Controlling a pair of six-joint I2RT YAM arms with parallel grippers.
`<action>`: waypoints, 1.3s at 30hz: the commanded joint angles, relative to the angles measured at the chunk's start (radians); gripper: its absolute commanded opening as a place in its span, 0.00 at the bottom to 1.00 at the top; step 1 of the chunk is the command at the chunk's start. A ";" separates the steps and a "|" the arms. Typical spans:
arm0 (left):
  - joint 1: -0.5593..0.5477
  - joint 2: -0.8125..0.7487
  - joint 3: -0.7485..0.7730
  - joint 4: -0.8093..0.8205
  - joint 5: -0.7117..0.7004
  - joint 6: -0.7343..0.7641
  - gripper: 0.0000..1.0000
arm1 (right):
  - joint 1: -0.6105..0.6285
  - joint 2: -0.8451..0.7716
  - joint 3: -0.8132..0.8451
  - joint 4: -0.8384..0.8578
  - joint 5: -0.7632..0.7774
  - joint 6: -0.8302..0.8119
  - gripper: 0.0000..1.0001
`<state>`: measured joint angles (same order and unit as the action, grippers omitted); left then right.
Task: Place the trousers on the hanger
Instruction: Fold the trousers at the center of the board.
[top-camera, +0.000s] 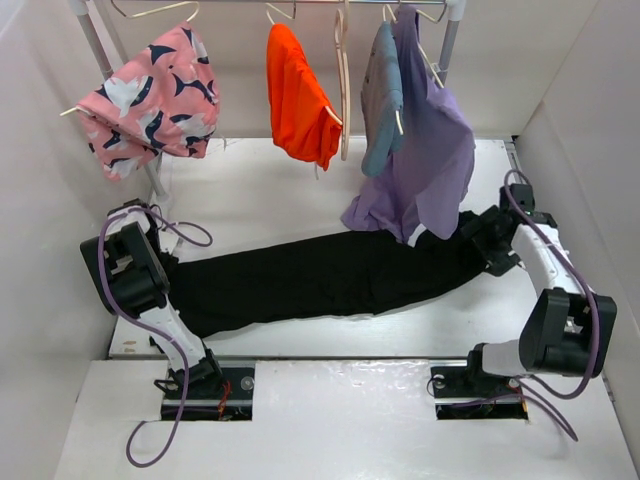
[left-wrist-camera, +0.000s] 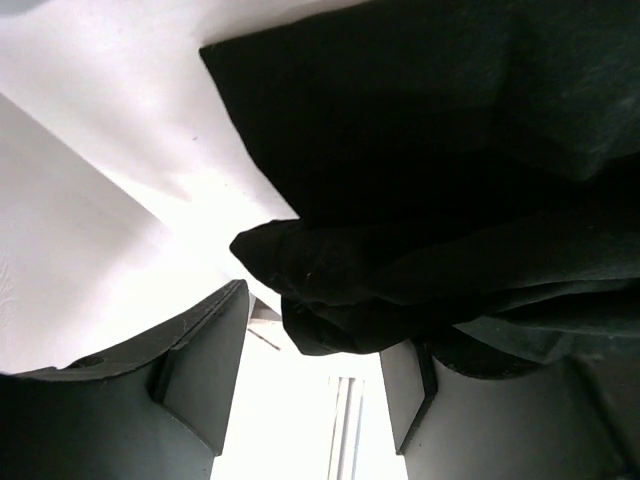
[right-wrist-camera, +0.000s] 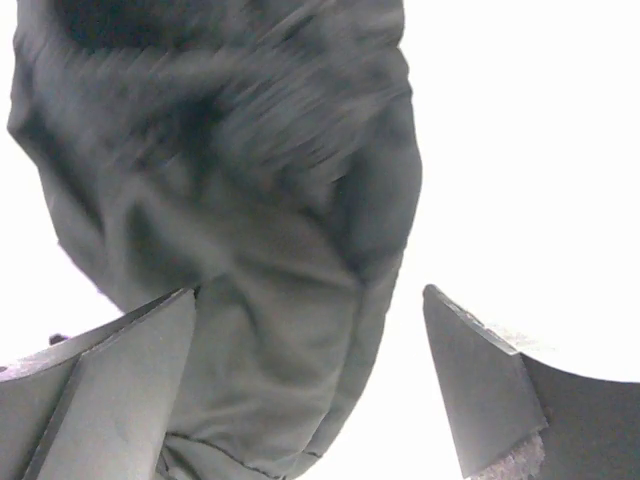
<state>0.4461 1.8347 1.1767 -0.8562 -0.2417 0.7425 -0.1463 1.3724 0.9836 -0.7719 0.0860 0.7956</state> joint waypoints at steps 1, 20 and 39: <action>-0.001 -0.072 -0.019 -0.032 -0.034 0.004 0.50 | -0.064 -0.018 0.033 -0.018 0.017 -0.007 1.00; -0.144 -0.310 -0.144 -0.055 -0.111 -0.034 0.73 | -0.220 0.313 -0.103 0.313 -0.259 -0.070 0.53; -0.208 -0.557 0.630 -0.279 0.045 -0.128 1.00 | -0.210 -0.065 -0.020 0.148 -0.002 -0.111 0.00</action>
<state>0.2543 1.3136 1.6573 -1.0683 -0.2115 0.6670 -0.3634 1.3483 0.9253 -0.6132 0.0135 0.7017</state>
